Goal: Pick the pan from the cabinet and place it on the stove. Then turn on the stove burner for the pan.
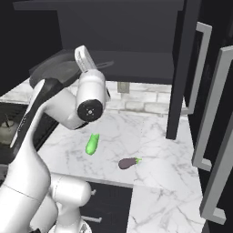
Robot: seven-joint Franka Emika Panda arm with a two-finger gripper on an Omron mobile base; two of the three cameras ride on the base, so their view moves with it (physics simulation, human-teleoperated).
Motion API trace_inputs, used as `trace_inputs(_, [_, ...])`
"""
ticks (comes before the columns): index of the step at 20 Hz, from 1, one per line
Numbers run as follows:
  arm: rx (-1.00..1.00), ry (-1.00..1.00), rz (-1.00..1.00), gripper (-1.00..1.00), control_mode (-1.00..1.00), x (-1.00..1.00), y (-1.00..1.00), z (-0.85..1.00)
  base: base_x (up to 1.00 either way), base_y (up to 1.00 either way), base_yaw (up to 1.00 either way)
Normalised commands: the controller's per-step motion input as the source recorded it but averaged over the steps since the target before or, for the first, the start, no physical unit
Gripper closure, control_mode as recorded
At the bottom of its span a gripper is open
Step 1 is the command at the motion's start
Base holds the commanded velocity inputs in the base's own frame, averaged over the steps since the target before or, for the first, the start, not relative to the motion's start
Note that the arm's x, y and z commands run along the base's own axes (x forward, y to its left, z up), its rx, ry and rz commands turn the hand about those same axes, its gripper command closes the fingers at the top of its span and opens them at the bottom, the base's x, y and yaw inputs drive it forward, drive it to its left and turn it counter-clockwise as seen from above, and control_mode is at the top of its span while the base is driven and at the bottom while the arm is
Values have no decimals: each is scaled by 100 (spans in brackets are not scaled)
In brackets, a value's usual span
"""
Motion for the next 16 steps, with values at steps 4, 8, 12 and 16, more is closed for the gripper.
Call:
trace_inputs(4, [0,0,0,100,-100,-61,-12,0,0,0,0])
trace_inputs(8, [0,0,0,100,-100,-59,-25,0,0,0,0])
trace_inputs(12, [0,0,0,100,-100,-66,-39,-7,0,0,0])
trace_inputs(16, [0,0,0,100,-100,-45,-6,-4,0,0,0])
